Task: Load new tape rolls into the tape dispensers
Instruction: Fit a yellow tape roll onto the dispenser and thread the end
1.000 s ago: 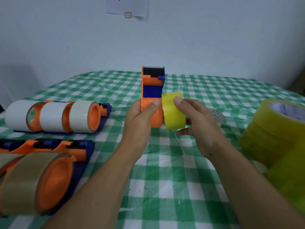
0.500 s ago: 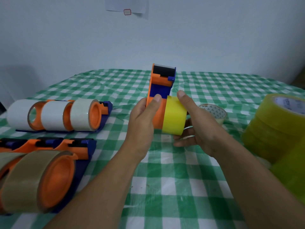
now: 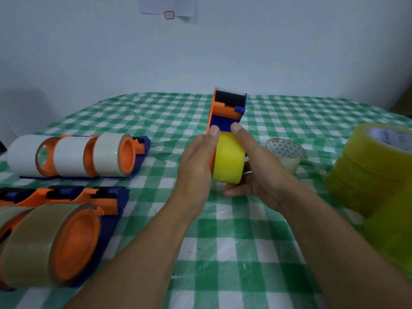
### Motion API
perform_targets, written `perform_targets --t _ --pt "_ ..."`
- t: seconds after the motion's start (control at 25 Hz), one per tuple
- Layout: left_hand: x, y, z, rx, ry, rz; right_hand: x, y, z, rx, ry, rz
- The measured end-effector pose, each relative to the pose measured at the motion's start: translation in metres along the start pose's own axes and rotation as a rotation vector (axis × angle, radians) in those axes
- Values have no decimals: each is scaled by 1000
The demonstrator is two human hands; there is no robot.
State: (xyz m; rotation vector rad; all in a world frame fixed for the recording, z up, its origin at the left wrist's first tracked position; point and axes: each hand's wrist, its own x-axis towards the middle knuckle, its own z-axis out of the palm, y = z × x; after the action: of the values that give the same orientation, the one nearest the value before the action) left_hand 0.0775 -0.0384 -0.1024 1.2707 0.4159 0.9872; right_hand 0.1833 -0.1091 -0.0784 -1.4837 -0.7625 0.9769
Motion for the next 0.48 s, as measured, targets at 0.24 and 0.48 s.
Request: perform_targets --t 0.24,0.48 --pt "2 -2 -3 40 -55 30 3 2 -5 52 3 42" --pt "10 1 -6 -181 41 22 15 13 -1 282 -49 162"
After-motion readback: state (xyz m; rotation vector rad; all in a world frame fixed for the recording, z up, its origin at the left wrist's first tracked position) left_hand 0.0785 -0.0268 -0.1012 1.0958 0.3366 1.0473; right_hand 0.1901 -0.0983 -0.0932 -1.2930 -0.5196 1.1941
